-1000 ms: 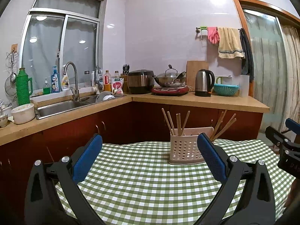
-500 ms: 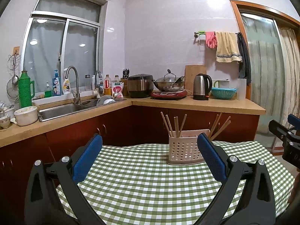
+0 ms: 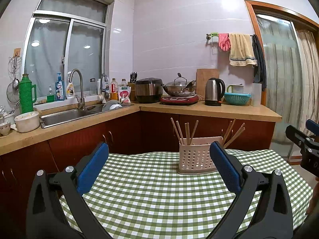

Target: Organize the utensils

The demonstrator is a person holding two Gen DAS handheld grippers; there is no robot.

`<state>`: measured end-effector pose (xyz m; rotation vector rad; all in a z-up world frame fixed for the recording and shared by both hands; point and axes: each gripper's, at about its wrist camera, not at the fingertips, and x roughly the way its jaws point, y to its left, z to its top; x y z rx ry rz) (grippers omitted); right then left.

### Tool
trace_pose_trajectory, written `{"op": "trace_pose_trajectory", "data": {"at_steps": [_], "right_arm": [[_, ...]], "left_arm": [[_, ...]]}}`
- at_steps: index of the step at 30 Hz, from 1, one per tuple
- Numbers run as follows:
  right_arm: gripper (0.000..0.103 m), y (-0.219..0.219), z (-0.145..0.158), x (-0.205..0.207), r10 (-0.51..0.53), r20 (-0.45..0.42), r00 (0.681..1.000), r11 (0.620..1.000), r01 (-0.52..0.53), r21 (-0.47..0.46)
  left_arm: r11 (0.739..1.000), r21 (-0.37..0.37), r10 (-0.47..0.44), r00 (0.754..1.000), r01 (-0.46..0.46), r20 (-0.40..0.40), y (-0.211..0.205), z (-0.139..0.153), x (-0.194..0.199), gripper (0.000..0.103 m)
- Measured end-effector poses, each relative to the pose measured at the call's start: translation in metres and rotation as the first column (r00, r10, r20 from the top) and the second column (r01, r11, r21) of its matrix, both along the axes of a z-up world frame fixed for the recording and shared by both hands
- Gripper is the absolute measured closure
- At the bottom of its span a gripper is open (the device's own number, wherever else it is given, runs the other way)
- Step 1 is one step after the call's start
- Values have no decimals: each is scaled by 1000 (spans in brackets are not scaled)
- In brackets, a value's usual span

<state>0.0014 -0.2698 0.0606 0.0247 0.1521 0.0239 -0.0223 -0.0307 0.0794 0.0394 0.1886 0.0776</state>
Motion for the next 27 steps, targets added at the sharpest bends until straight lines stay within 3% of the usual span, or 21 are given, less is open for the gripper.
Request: {"op": "trace_pose_trajectory", "data": {"at_steps": [27], "right_arm": [[17, 1, 2, 0, 0, 1, 1000, 1000, 0, -2]], "left_arm": [[1000, -8, -6, 1000, 6, 0, -1, 3, -2, 4]]}}
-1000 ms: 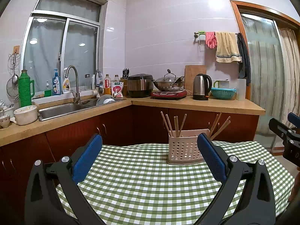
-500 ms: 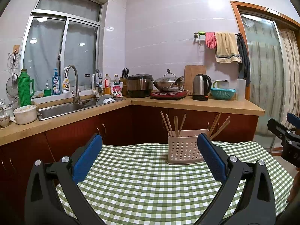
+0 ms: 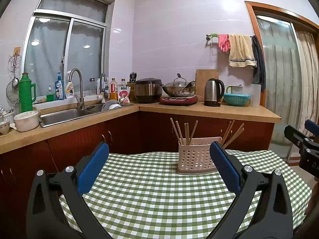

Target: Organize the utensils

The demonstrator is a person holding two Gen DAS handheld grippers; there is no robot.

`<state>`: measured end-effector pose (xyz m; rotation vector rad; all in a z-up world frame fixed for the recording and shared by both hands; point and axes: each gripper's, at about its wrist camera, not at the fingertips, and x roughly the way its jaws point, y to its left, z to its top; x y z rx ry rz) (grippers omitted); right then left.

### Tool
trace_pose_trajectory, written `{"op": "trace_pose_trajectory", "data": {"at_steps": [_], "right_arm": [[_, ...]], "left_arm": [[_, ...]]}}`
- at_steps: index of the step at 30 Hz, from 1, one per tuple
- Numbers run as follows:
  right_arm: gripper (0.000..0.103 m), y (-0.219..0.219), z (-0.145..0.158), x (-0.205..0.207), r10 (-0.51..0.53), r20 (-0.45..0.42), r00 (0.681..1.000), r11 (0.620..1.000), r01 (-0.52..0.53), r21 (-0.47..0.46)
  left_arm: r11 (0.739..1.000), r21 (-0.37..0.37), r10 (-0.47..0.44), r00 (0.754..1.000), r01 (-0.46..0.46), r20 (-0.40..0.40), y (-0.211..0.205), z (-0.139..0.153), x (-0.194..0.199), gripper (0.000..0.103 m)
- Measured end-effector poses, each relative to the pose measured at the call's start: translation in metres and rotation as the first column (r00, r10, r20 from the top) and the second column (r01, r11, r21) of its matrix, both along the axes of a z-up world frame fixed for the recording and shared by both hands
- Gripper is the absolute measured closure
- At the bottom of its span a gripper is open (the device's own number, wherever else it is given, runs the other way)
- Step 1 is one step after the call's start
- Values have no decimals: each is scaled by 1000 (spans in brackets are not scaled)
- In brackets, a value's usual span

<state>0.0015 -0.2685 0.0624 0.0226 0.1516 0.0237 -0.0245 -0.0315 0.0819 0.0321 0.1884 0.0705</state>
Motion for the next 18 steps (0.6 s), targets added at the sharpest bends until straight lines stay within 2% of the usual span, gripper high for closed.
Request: {"op": "trace_pose_trajectory", "data": {"at_steps": [8, 18], "right_arm": [[17, 0, 0, 0, 1, -2, 1000, 1000, -1, 1], [17, 1, -4, 5, 5, -20, 1000, 1000, -5, -2]], "left_arm": [[1000, -14, 6, 1000, -7, -1, 1, -2, 2, 4], [1000, 25, 1, 1000, -2, 16, -6, -7, 8, 4]]}}
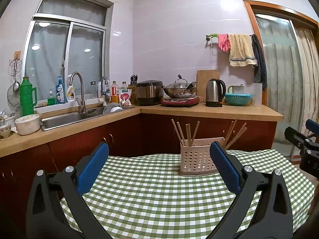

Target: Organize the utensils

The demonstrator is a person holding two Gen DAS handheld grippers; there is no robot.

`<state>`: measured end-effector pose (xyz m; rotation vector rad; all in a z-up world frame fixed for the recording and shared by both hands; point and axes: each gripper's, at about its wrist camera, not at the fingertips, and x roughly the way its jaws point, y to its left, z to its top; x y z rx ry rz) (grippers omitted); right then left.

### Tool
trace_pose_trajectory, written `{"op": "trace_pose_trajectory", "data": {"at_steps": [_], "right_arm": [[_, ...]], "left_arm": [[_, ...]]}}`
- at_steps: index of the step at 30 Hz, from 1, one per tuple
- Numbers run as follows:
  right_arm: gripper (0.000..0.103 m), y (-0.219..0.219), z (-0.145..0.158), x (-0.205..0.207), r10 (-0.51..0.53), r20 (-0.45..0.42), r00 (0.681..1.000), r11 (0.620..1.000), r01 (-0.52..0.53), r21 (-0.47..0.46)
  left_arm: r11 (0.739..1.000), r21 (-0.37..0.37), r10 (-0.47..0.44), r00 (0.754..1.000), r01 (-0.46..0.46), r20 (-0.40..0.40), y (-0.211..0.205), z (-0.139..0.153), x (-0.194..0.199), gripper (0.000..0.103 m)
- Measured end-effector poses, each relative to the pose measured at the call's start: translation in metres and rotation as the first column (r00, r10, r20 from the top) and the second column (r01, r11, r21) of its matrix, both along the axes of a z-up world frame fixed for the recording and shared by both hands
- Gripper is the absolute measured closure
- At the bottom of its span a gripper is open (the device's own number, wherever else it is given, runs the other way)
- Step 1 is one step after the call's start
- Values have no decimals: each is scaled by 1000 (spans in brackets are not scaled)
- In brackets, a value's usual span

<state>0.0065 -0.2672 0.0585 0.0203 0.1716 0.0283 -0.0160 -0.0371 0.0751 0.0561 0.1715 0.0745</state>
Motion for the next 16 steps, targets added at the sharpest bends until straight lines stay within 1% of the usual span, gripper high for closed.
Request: {"op": "trace_pose_trajectory", "data": {"at_steps": [5, 11, 16], "right_arm": [[17, -1, -3, 4, 3, -8, 1000, 1000, -3, -1], [17, -3, -7, 7, 1, -14, 1000, 1000, -1, 5], [17, -9, -18, 21, -6, -48, 999, 1000, 7, 11]], "left_arm": [[997, -42, -63, 997, 61, -34, 2, -3, 10, 4], [998, -48, -31, 999, 29, -29, 6, -5, 21, 4], [998, -65, -9, 996, 3, -88, 15, -19, 43, 4]]}}
